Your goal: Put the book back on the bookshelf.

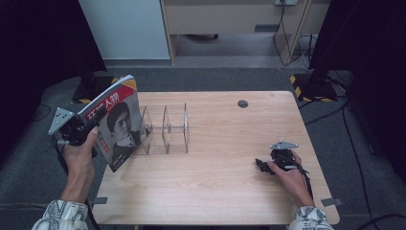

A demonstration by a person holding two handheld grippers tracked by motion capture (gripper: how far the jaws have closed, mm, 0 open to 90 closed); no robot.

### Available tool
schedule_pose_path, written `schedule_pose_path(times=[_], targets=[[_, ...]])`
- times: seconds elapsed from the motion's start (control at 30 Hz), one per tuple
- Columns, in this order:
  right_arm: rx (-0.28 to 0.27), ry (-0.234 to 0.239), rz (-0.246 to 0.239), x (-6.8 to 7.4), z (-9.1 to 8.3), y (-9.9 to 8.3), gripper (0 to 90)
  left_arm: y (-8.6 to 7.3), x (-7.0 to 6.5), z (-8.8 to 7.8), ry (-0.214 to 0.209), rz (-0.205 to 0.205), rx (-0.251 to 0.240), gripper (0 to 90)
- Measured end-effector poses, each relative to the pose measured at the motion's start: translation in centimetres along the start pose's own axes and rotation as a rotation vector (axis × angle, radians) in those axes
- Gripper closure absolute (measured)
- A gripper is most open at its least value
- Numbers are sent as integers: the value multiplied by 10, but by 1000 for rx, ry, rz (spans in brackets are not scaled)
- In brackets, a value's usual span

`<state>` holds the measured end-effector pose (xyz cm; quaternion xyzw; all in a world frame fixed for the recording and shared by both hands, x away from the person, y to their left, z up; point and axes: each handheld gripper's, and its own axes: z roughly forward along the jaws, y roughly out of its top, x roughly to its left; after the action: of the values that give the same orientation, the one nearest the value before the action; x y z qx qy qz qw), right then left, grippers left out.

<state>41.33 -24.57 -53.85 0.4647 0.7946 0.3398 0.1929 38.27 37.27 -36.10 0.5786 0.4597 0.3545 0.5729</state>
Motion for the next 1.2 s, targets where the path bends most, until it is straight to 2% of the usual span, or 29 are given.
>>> schedule_pose_path(times=[0.3,0.57,1.2], targets=[[0,0,-2,0,0,0,94,-4,-5,5,12,5,2,861],[0,0,-2,0,0,0,94,-3,-5,7,22,-2,-15,861],[1,2,-1,0,0,0,91,-19,-14,11,-4,-25,-44,859]])
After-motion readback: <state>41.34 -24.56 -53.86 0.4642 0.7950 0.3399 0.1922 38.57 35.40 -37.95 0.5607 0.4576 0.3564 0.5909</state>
